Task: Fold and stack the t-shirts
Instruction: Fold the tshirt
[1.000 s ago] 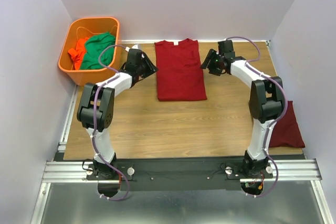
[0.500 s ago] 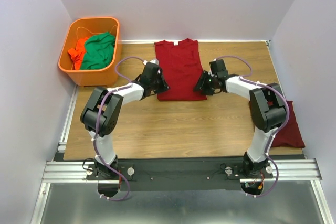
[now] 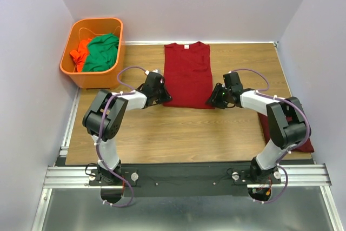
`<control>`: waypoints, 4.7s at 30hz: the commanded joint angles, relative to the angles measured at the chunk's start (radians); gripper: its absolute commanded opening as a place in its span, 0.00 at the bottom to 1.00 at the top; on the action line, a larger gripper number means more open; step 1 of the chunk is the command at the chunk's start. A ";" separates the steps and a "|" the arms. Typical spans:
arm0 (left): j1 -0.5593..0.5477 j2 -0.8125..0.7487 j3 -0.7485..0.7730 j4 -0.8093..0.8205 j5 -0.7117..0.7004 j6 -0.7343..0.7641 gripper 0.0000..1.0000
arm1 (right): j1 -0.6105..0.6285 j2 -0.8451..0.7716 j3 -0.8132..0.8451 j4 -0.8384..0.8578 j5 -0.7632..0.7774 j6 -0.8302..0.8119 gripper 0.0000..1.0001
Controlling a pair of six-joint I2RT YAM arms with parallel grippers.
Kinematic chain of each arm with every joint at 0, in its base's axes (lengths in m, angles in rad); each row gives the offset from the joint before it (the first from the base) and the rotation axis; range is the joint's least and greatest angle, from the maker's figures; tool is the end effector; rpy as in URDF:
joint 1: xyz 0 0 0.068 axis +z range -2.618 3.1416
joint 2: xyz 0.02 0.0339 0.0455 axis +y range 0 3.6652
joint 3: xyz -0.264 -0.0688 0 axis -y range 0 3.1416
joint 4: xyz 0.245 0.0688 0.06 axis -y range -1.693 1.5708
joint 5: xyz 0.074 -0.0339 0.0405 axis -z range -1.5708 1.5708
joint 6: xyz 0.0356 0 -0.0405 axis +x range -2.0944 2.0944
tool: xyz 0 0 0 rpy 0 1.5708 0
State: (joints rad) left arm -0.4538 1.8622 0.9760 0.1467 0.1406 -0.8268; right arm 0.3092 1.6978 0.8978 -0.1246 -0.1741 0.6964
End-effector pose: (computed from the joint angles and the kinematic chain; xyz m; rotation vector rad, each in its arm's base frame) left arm 0.3375 -0.1702 0.1409 -0.3781 2.4130 -0.7816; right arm 0.3152 0.1072 0.1544 0.4238 2.5551 0.6157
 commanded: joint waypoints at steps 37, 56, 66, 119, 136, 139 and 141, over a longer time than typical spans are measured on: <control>0.017 -0.117 -0.180 -0.002 -0.018 0.023 0.31 | -0.019 -0.018 -0.054 -0.090 0.085 -0.020 0.41; -0.019 -0.213 -0.347 0.011 0.017 -0.001 0.00 | -0.021 -0.214 -0.287 -0.069 -0.040 0.020 0.01; -0.141 -0.388 -0.510 -0.004 0.017 -0.077 0.00 | -0.019 -0.458 -0.507 -0.118 -0.151 0.084 0.01; 0.099 0.142 0.619 -0.257 0.168 0.067 0.00 | -0.116 0.323 0.763 -0.287 0.108 -0.061 0.01; 0.135 0.517 0.807 -0.248 0.151 0.017 0.00 | -0.124 0.732 1.003 -0.265 0.016 -0.046 0.01; 0.130 0.447 0.663 -0.204 0.133 -0.023 0.00 | -0.124 0.702 0.919 -0.261 0.019 -0.048 0.01; 0.124 0.370 0.516 -0.162 0.125 -0.069 0.00 | -0.124 0.654 0.853 -0.251 0.021 -0.043 0.01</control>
State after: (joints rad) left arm -0.3161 2.3299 1.6829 -0.0090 0.2939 -0.8371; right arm 0.1806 2.3787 1.8702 -0.3141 -0.1463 0.6609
